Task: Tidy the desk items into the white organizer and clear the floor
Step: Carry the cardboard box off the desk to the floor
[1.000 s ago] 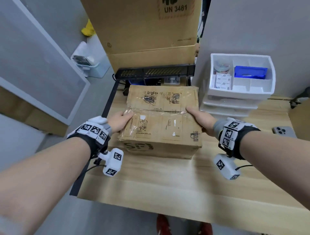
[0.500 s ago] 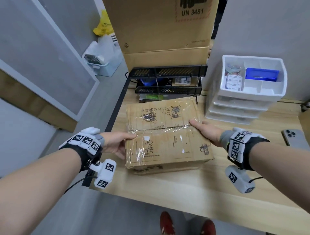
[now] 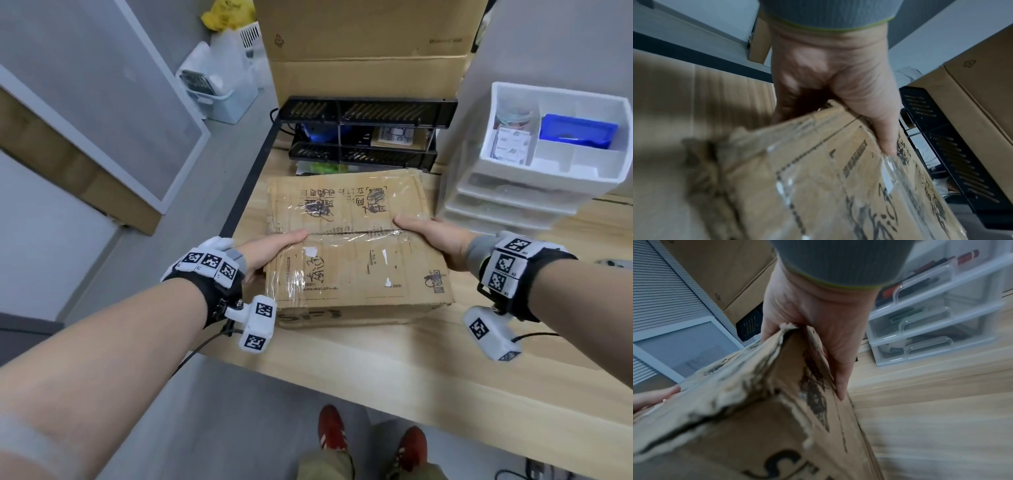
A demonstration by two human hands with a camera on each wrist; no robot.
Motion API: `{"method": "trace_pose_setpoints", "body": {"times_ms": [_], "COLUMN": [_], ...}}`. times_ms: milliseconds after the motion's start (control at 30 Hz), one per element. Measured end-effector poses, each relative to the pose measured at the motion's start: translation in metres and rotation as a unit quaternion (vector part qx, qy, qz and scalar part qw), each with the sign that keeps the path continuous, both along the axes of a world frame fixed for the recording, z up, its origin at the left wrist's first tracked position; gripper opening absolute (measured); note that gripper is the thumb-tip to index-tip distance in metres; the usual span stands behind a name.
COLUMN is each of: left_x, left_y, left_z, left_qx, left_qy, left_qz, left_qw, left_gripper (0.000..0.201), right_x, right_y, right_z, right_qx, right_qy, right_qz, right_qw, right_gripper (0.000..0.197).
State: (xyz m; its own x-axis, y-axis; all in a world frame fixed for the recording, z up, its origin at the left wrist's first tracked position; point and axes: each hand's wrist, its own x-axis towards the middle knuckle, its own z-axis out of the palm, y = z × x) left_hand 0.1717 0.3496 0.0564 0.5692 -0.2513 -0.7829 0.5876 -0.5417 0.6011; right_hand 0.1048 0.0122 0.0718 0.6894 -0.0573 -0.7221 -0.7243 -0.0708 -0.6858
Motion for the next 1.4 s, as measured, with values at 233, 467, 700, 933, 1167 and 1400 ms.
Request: {"method": "trace_pose_setpoints", "body": {"times_ms": [233,467,700,933,1167,1400], "left_x": [-0.035,-0.071,-0.064,-0.088,-0.166,-0.278], "left_y": [0.038,0.093,0.118,0.249,0.409,0.554], "left_z": [0.015,0.012,0.034,0.089,0.140,0.186], "left_qx": [-0.028,-0.062,-0.118,-0.138,-0.123,-0.077], "left_qy": [-0.018,-0.021,0.004,-0.027,-0.072,-0.120], "left_qz": [0.054,0.126,0.152,0.268,0.404,0.554], "left_qw": [0.998,0.990,0.981,0.953,0.904,0.820], "left_gripper": [0.090,0.066,0.046,0.033,0.034,0.031], "right_x": [0.006,0.026,0.036,0.069,0.074,0.046], "right_y": [0.042,0.102,0.133,0.277,0.473,0.701], "right_z": [0.005,0.003,0.025,0.074,0.117,0.166], "right_qx": [-0.025,-0.033,-0.010,0.007,0.005,0.038], "right_qy": [-0.004,-0.020,0.000,-0.035,-0.062,-0.090], "right_qz": [0.049,0.140,0.169,0.270,0.412,0.579], "right_qw": [0.998,0.989,0.986,0.962,0.909,0.810], "right_gripper": [0.070,0.071,0.054,0.061,0.066,0.068]}}
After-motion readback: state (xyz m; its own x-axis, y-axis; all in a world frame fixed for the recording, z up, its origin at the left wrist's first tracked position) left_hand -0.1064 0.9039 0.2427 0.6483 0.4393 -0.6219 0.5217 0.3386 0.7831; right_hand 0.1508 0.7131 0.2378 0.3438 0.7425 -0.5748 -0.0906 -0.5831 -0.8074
